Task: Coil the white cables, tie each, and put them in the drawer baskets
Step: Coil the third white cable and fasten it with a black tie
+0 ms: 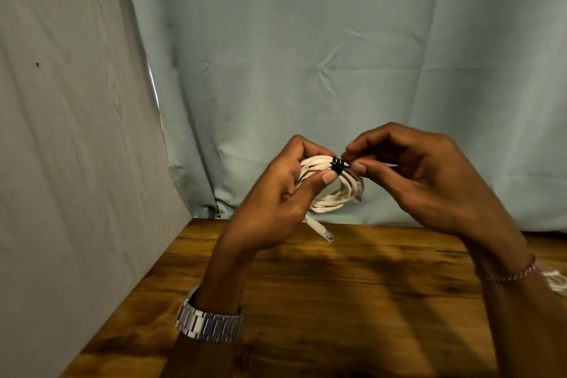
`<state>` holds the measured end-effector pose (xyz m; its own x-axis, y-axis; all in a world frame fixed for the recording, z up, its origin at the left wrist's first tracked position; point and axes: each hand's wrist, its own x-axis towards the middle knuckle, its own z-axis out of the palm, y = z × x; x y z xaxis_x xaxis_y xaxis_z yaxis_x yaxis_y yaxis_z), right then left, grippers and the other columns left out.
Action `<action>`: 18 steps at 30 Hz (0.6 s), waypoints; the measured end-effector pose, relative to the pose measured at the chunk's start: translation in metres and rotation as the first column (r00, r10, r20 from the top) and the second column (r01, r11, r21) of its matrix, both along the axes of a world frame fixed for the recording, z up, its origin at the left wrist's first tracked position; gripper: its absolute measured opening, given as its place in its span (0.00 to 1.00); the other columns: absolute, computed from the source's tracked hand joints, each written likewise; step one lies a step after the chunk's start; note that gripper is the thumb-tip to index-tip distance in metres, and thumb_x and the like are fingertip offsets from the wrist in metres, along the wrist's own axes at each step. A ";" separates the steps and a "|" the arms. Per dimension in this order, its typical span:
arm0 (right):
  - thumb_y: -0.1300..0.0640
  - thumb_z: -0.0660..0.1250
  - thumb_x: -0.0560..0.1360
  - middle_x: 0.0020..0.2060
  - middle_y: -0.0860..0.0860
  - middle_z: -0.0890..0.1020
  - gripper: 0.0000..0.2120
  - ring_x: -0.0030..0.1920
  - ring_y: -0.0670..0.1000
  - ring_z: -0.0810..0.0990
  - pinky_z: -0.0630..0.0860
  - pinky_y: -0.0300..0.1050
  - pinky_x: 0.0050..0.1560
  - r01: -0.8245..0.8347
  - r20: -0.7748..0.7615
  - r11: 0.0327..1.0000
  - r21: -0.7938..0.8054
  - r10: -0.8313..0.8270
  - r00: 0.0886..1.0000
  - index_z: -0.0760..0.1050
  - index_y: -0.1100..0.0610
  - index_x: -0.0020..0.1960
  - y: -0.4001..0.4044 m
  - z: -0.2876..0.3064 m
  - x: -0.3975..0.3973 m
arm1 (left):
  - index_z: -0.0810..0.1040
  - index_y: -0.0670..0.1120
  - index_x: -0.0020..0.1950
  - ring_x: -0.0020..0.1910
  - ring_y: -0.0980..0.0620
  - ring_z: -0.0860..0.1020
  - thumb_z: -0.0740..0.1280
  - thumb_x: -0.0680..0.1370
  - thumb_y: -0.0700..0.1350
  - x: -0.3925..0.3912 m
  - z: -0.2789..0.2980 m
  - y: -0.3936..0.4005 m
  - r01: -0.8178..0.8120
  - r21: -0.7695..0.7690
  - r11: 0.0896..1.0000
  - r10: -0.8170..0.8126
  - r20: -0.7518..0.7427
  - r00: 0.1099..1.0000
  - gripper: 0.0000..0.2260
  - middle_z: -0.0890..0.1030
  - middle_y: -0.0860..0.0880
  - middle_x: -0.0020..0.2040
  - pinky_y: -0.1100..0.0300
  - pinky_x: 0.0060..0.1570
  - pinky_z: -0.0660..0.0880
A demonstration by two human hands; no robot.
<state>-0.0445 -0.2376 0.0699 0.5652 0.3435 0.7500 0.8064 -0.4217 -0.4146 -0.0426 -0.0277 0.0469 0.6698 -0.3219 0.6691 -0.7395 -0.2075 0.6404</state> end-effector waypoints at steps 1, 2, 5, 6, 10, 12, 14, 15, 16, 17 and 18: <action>0.56 0.71 0.75 0.49 0.45 0.86 0.11 0.51 0.45 0.85 0.83 0.44 0.53 -0.005 -0.037 1.000 -0.004 0.005 0.999 0.82 0.56 0.57 0.000 0.001 0.000 | 0.74 0.45 0.59 0.47 0.53 0.81 0.66 0.81 0.44 0.000 0.000 0.001 0.007 -0.001 1.000 -0.007 -0.002 1.000 0.08 0.81 0.48 0.49 0.58 0.45 0.78; 0.55 0.71 0.75 0.48 0.45 0.86 0.12 0.51 0.46 0.86 0.83 0.44 0.53 -0.011 -0.072 1.000 -0.012 0.010 0.997 0.83 0.56 0.56 -0.001 0.001 0.000 | 0.74 0.45 0.59 0.46 0.54 0.80 0.66 0.81 0.43 0.000 0.000 0.001 0.017 -0.005 1.000 -0.017 -0.006 1.000 0.07 0.81 0.48 0.49 0.59 0.44 0.77; 0.50 0.71 0.72 0.47 0.45 0.88 0.14 0.50 0.46 0.86 0.83 0.48 0.54 -0.035 -0.184 0.999 -0.007 0.033 0.982 0.85 0.53 0.55 -0.001 0.001 -0.002 | 0.73 0.44 0.58 0.45 0.58 0.79 0.65 0.82 0.41 0.002 -0.001 0.001 0.041 -0.012 0.999 -0.042 -0.004 0.999 0.07 0.79 0.52 0.47 0.64 0.43 0.75; 0.50 0.71 0.72 0.47 0.44 0.88 0.14 0.50 0.46 0.86 0.83 0.49 0.55 -0.031 -0.213 1.000 0.005 0.032 0.977 0.85 0.52 0.55 0.000 0.001 -0.002 | 0.73 0.43 0.58 0.45 0.59 0.79 0.65 0.82 0.41 0.002 -0.001 0.002 0.046 -0.008 0.999 -0.046 -0.002 0.999 0.06 0.79 0.54 0.47 0.65 0.43 0.74; 0.51 0.72 0.72 0.45 0.43 0.88 0.11 0.50 0.44 0.86 0.82 0.47 0.56 -0.015 -0.286 0.999 0.033 0.024 0.958 0.86 0.51 0.53 0.003 0.002 -0.004 | 0.73 0.41 0.58 0.46 0.59 0.79 0.65 0.82 0.39 0.003 -0.001 0.003 0.051 0.007 0.999 -0.052 0.022 0.998 0.06 0.79 0.54 0.47 0.66 0.43 0.74; 0.52 0.72 0.72 0.45 0.43 0.88 0.10 0.50 0.43 0.86 0.80 0.43 0.56 -0.026 -0.311 0.998 0.065 0.045 0.949 0.86 0.52 0.52 0.002 0.003 -0.005 | 0.73 0.42 0.58 0.45 0.59 0.79 0.65 0.82 0.40 0.002 -0.001 0.002 0.048 0.020 0.999 -0.049 0.036 0.998 0.06 0.79 0.53 0.47 0.66 0.43 0.74; 0.54 0.73 0.72 0.45 0.43 0.88 0.09 0.50 0.43 0.86 0.80 0.40 0.54 -0.038 -0.333 0.994 0.103 0.070 0.940 0.87 0.53 0.50 0.001 0.003 -0.006 | 0.73 0.42 0.58 0.45 0.59 0.79 0.65 0.82 0.40 0.001 0.000 0.001 0.040 0.041 0.998 -0.041 0.046 0.998 0.05 0.79 0.54 0.47 0.68 0.43 0.73; 0.54 0.73 0.71 0.45 0.44 0.88 0.09 0.50 0.43 0.86 0.81 0.37 0.53 -0.046 -0.343 0.992 0.121 0.085 0.936 0.87 0.54 0.49 0.001 0.003 -0.005 | 0.73 0.43 0.58 0.45 0.59 0.79 0.65 0.82 0.40 0.001 0.000 0.001 0.034 0.050 0.998 -0.036 0.048 0.998 0.05 0.79 0.55 0.47 0.68 0.43 0.73; 0.55 0.74 0.71 0.45 0.44 0.88 0.09 0.50 0.44 0.86 0.81 0.36 0.52 -0.055 -0.349 0.989 0.141 0.102 0.931 0.87 0.55 0.49 0.001 0.002 -0.005 | 0.73 0.43 0.57 0.45 0.59 0.79 0.65 0.82 0.41 0.001 -0.001 0.001 0.029 0.059 0.998 -0.031 0.048 0.998 0.05 0.79 0.54 0.47 0.68 0.43 0.73; 0.54 0.74 0.69 0.45 0.45 0.88 0.09 0.50 0.44 0.86 0.80 0.34 0.53 -0.063 -0.355 0.985 0.160 0.117 0.928 0.87 0.56 0.48 0.001 0.002 -0.005 | 0.73 0.44 0.58 0.46 0.57 0.79 0.65 0.82 0.42 0.001 -0.001 0.002 0.024 0.067 0.997 -0.027 0.046 0.999 0.05 0.79 0.53 0.48 0.66 0.44 0.73; 0.54 0.74 0.68 0.45 0.46 0.88 0.10 0.49 0.45 0.86 0.80 0.34 0.54 -0.071 -0.359 0.982 0.175 0.131 0.924 0.87 0.57 0.48 0.002 0.001 -0.005 | 0.73 0.45 0.58 0.47 0.56 0.79 0.65 0.82 0.44 0.001 -0.001 0.002 0.020 0.079 0.997 -0.023 0.042 0.999 0.06 0.79 0.53 0.48 0.62 0.45 0.74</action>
<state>-0.0493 -0.2360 0.0712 0.7792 0.3093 0.5452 0.6200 -0.2519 -0.7431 -0.0414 -0.0257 0.0458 0.6335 -0.3886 0.6691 -0.7706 -0.2398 0.5904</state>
